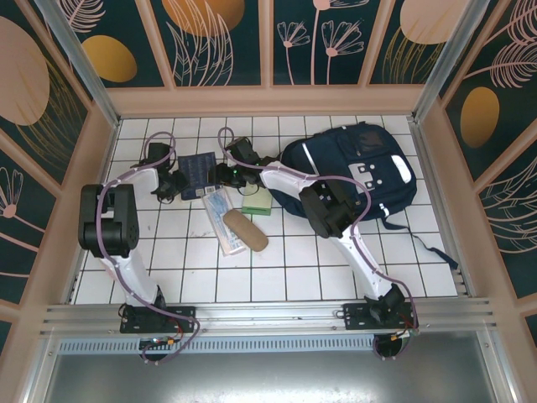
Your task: Pack books, pencil case, and school supplies into a backpack
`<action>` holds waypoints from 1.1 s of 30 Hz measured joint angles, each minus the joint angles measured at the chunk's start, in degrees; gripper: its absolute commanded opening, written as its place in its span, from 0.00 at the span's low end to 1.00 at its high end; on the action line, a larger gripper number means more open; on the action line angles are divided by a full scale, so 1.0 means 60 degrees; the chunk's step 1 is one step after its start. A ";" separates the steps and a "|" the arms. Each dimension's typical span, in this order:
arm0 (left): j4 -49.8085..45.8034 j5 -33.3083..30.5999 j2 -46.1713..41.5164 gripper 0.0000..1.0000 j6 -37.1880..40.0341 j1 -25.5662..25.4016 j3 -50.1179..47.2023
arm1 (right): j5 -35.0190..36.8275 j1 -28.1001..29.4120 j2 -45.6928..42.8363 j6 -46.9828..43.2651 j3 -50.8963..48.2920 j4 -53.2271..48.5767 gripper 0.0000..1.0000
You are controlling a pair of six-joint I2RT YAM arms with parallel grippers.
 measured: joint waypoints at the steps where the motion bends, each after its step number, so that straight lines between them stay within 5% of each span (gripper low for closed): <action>1: 0.0091 0.0113 0.0091 0.25 0.0029 0.0000 0.0011 | 0.0066 0.0018 0.0000 -0.0018 0.0029 -0.0102 0.51; 9: 0.0288 0.0186 0.0226 0.14 0.0087 0.0018 0.0142 | -0.0087 0.0080 0.0124 0.0058 0.0284 -0.0339 0.48; 25: 0.0721 -0.0492 0.0295 0.13 0.0087 0.0350 0.0149 | -0.3217 -0.0219 0.0474 0.1479 0.0408 0.1810 0.42; 33: 0.0729 -0.0295 0.0295 0.14 0.0087 0.0342 0.0149 | -0.2892 -0.0113 0.0557 0.0900 0.1792 0.0783 0.44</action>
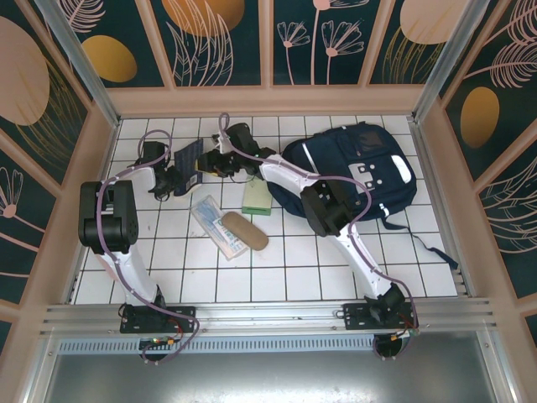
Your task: Pack books, pencil case, and school supplies into a backpack
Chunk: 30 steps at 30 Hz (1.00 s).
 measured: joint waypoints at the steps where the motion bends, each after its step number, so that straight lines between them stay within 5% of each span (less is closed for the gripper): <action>1: 0.0004 0.0036 0.0000 0.14 0.0000 0.0000 0.0000 | 0.0076 0.0033 0.0000 -0.0087 0.0015 -0.0040 0.44; 11: 0.0073 0.0186 -0.0018 0.14 0.0000 0.0000 -0.0055 | 0.0499 0.0047 0.0080 -0.0124 -0.0186 -0.0372 0.43; 21: 0.0484 0.0911 -0.0361 0.14 -0.0259 -0.0066 -0.0623 | 0.1483 0.0015 -0.0353 0.0317 -0.2328 0.1279 0.45; 30: 0.0270 0.1443 -0.0484 0.14 -0.0357 -0.0313 -0.0732 | 0.3825 0.0474 -0.0539 -0.0313 -0.2018 0.0051 0.52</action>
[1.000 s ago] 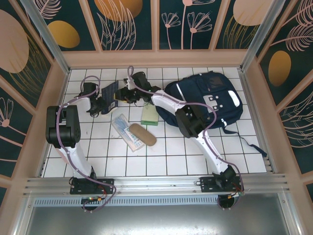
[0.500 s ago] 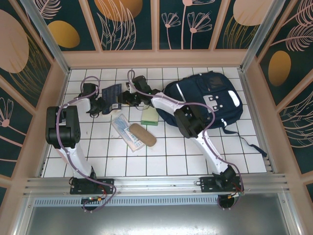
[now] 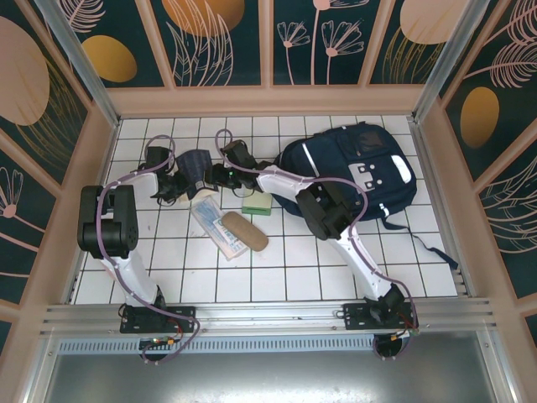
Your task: Pack books, pencil case, and school supplies into a backpack
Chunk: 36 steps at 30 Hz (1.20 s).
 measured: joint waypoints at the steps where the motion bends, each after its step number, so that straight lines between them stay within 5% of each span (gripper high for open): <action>1: -0.0076 0.0011 0.0000 0.14 0.0004 -0.0029 0.0033 | 0.0321 0.0058 -0.0047 -0.0113 0.0000 -0.0138 0.52; 7: -0.0951 -0.0113 0.0000 0.21 0.0127 -0.0280 0.0452 | 0.1668 0.0113 -0.0506 -0.0565 -0.0248 -0.1002 0.53; 12: -0.1614 -0.0372 0.0000 0.39 0.0390 -0.0273 0.1024 | 0.1810 -0.0047 -0.0590 -0.0794 -0.0321 -0.1220 0.53; 15: -0.1665 -0.0404 0.0000 0.41 0.0444 -0.0135 0.1144 | 0.1832 -0.0076 -0.0590 -0.0911 -0.0306 -0.1381 0.54; 36: -0.0783 0.0062 0.1075 0.24 0.0463 -0.0328 0.1472 | 0.2040 -0.0040 0.0127 -0.1909 0.0980 -0.2160 0.55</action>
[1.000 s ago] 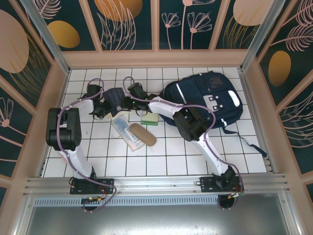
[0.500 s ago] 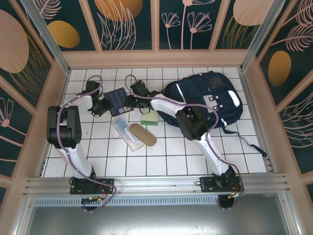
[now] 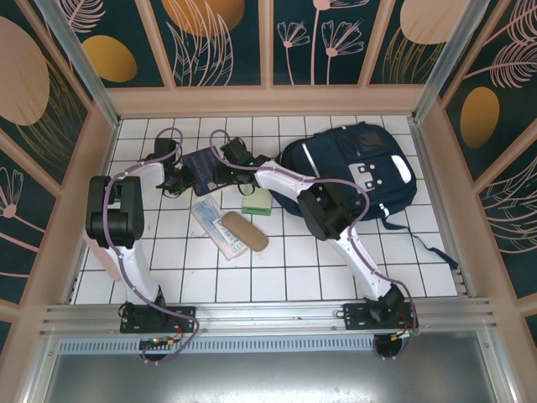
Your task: Pack books, pencil case, and school supplies into a backpack
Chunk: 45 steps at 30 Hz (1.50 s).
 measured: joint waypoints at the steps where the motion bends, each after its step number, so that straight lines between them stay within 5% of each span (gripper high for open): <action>1: 0.0011 0.0000 0.0007 0.24 -0.0004 -0.0015 0.0000 | -0.0095 -0.0004 0.0000 -0.0015 0.0000 0.0004 0.54; 20: 0.0270 -0.0718 0.0007 0.22 -0.0004 0.0051 0.0000 | -0.4218 -0.0699 -0.0488 0.1279 -0.1628 0.2040 0.46; 45: 0.0430 -0.0492 0.0007 0.22 -0.0004 -0.0007 -0.0004 | -0.5337 -0.0725 -0.0659 0.3013 -0.2120 0.4375 0.44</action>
